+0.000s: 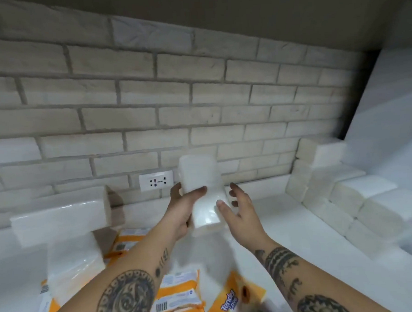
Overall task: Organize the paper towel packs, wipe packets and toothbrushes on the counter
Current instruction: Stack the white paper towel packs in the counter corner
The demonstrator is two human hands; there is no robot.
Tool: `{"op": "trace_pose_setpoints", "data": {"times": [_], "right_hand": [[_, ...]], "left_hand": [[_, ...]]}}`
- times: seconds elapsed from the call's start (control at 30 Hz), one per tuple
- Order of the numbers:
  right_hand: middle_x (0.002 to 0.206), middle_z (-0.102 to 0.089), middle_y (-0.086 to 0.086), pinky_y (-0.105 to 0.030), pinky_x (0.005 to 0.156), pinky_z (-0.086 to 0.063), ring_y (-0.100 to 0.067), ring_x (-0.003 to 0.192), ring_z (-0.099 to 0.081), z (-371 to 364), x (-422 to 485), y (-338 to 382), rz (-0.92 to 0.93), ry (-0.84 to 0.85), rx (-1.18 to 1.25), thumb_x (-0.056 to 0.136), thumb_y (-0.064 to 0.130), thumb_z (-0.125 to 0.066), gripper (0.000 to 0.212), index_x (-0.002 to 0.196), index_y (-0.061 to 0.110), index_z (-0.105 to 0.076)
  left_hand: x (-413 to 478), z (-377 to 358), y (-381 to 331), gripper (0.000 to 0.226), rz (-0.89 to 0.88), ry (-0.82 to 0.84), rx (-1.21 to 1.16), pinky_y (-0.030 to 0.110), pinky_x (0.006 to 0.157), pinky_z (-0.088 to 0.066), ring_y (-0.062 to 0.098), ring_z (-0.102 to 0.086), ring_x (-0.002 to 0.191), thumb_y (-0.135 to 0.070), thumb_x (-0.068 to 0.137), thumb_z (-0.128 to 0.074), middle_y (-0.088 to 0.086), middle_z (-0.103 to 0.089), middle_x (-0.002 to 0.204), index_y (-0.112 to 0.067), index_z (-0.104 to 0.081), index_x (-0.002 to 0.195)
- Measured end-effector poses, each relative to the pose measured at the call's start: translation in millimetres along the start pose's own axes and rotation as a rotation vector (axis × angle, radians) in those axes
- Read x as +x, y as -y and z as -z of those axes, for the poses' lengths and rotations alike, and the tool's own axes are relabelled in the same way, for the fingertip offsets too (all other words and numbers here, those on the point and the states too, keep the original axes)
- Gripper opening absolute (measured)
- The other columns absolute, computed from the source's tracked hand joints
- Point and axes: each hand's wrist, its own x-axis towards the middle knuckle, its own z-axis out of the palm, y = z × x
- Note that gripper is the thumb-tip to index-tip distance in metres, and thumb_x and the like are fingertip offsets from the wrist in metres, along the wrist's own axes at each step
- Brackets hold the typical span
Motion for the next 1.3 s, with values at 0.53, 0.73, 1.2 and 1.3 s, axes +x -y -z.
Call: {"op": "trace_pose_setpoints", "data": {"times": [0.53,0.73,1.2,1.3], "right_hand": [[0.136,-0.065,0.006,-0.044,0.087,-0.062,-0.018,0.109,-0.073,184,30,-61,-0.407,-0.066,0.423,0.070,0.065,-0.081,0.103,0.154,0.032,-0.030],[0.118,-0.074,0.000,-0.033,0.066,-0.061,-0.021,0.097,-0.076,271,65,-85,-0.387,-0.244,0.528,0.085,0.048,-0.076,0.054,0.131,0.032,-0.050],[0.118,-0.068,0.000,-0.030,0.058,-0.054,-0.021,0.088,-0.071,371,145,-146,-0.519,-0.386,0.546,0.076,0.072,-0.068,0.091,0.145,0.024,-0.034],[0.120,-0.066,0.000,-0.044,0.083,-0.061,-0.025,0.099,-0.069,370,163,-162,-0.552,-0.436,0.523,0.059,0.084,-0.066,0.110,0.146,0.028,-0.032]], "left_hand": [[13,-203,33,0.043,0.021,0.531,0.232,0.052,0.088,-0.058,0.044,-0.071,0.107,-0.030,0.091,-0.070,0.022,-0.072,0.118,-0.014,-0.064,0.130],[28,-299,41,0.031,-0.016,0.484,0.345,0.033,0.078,-0.055,0.019,-0.074,0.094,-0.039,0.097,-0.060,0.000,-0.078,0.109,-0.024,-0.068,0.123],[80,-432,79,0.077,0.177,0.246,0.262,0.059,0.095,-0.053,0.033,-0.056,0.111,-0.062,0.069,-0.080,0.003,-0.056,0.126,-0.025,-0.055,0.133],[98,-451,94,0.094,0.200,0.180,0.136,0.048,0.069,-0.062,0.037,-0.066,0.096,-0.058,0.059,-0.087,0.013,-0.059,0.120,-0.013,-0.051,0.134]]}}
